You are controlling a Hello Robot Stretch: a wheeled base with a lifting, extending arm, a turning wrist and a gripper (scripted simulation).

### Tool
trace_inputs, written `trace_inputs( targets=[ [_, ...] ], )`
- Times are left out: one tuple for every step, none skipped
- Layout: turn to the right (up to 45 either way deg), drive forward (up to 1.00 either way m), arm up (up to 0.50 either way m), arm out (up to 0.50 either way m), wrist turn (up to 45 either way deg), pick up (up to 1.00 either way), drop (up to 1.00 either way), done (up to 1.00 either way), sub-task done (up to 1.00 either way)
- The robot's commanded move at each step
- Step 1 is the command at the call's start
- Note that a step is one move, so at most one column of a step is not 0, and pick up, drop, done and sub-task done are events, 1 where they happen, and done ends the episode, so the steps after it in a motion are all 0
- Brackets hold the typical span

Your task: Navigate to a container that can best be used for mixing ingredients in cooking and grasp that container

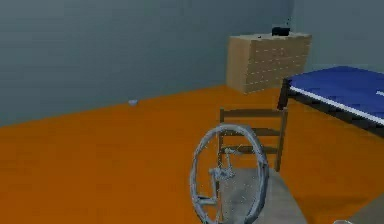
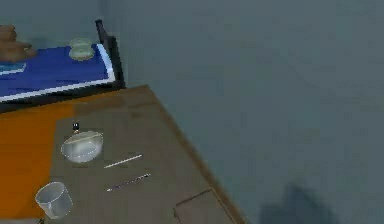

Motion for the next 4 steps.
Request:
trace_inputs(
  targets=[
    [-27.0,0.0,0.0,0.0,0.0,0.0,0.0,0.0,0.0],
    [0.0,0.0,0.5,0.0,0.0,0.0,0.0,0.0,0.0],
    [0.0,0.0,0.34,0.0,0.0,0.0,0.0,0.0,0.0],
    [0.0,0.0,0.0,0.48,0.0,0.0,0.0,0.0,0.0]
  ],
)
